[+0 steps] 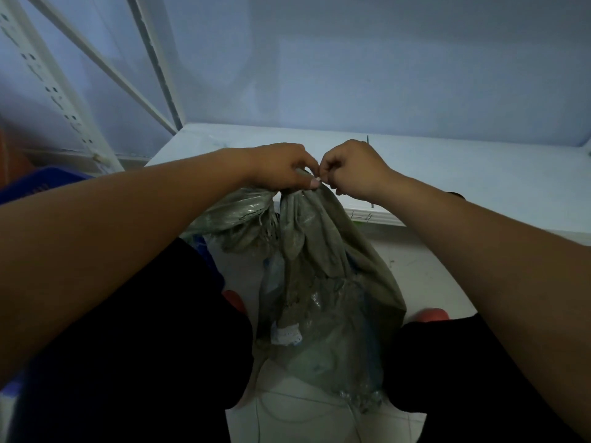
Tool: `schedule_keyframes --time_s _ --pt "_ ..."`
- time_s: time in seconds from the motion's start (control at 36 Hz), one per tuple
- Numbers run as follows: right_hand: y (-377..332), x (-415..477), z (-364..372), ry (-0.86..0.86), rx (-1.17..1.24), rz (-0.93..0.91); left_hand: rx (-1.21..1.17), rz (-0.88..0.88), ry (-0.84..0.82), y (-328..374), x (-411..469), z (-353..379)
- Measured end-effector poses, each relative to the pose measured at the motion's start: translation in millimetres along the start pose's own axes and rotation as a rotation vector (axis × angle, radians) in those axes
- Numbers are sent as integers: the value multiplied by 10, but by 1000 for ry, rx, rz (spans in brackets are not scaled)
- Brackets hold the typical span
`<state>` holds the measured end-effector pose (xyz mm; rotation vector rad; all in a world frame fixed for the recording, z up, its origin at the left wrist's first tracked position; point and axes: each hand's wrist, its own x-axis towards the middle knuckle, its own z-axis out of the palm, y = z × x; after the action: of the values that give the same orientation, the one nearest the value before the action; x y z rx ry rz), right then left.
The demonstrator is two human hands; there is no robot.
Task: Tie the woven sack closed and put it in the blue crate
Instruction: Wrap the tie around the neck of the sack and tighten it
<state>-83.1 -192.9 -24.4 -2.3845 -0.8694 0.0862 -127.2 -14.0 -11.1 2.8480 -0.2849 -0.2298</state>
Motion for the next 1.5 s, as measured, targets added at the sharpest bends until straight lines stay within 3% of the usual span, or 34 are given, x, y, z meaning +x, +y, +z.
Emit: schedule_keyframes --time_s 0.36,0.64,0.78,0.92,1.17,1.5 --pt "-141 -39 3 -37 -121 4 -312 -73 3 -133 -25 52" --pt "-196 -82 -32 -45 -165 0 -306 -103 11 -136 -2 91" --pt "-105 -50 -60 -5 -120 38 -323 8 161 -58 -51 101" --pt "-95 -37 -99 48 -96 48 -376 10 230 -28 -56 121" --pt "-53 -77 -71 61 -140 101 -418 -3 204 -62 -49 119" --pt "-81 -52 -2 47 -178 72 -282 72 174 -102 -114 99"
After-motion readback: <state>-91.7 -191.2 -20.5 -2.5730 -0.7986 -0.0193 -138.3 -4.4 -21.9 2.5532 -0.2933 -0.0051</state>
